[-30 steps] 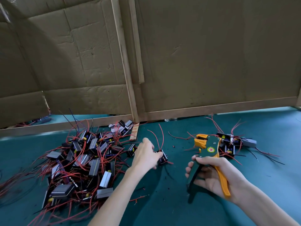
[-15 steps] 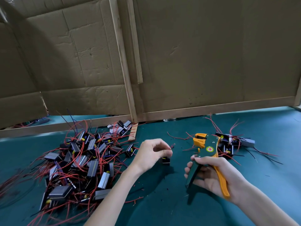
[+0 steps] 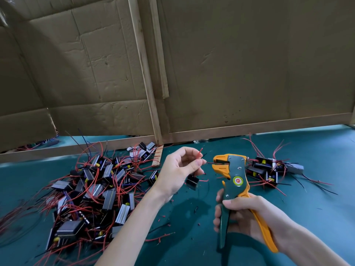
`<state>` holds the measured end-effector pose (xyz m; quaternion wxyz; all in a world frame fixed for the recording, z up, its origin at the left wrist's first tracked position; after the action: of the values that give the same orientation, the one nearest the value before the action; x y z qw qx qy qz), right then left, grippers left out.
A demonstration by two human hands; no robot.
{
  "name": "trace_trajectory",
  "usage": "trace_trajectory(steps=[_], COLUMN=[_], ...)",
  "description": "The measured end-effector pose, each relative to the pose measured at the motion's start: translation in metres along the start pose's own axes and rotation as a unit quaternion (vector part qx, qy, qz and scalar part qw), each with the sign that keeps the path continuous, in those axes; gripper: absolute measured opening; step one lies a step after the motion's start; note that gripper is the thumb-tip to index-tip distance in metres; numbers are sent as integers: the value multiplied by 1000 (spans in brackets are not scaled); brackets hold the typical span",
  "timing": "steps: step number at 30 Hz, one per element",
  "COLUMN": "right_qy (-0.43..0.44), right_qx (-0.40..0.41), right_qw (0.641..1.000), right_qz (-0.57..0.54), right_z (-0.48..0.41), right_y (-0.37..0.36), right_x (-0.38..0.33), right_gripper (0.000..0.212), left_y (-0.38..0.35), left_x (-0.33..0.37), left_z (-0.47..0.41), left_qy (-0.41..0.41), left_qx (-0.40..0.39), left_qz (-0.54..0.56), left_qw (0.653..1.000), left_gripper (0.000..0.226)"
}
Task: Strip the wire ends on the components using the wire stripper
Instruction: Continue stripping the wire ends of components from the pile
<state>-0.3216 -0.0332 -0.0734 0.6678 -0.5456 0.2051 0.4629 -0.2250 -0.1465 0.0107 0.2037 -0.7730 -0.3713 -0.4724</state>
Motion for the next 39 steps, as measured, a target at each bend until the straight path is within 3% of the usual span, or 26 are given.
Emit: trace_trajectory(steps=[12, 21, 25, 32, 37, 39], right_qy=[36, 27, 20, 17, 69, 72], right_qx=[-10, 2, 19, 55, 159, 160], right_qw=[995, 983, 979, 975, 968, 973], right_qz=[95, 180, 202, 217, 184, 151], right_z=[7, 13, 16, 17, 12, 11], right_y=[-14, -19, -21, -27, -19, -16], right_x=[-7, -4, -5, 1, 4, 4], right_gripper=[46, 34, 26, 32, 43, 37], left_y=[-2, 0, 0, 3, 1, -3], left_x=[16, 28, 30, 27, 19, 13], left_z=[3, 9, 11, 13, 18, 20], left_qy=[26, 62, 78, 100, 113, 110], left_qx=[-81, -150, -180, -197, -197, -187], left_qz=[-100, -121, -112, -79, 10, 28], left_qw=[991, 979, 974, 972, 974, 976], left_gripper=[14, 9, 7, 12, 14, 14])
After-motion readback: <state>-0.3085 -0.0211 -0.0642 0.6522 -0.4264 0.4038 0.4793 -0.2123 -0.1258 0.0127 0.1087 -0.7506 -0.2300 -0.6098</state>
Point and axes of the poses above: each hand's wrist, its own z-axis away from the middle knuckle, its own y-axis out of the back of the hand, x = y × z, the point moved 8 cm from there along -z, towards the middle knuckle, and after that the axes turned 12 degrees about -y, right-handed, at the moved point
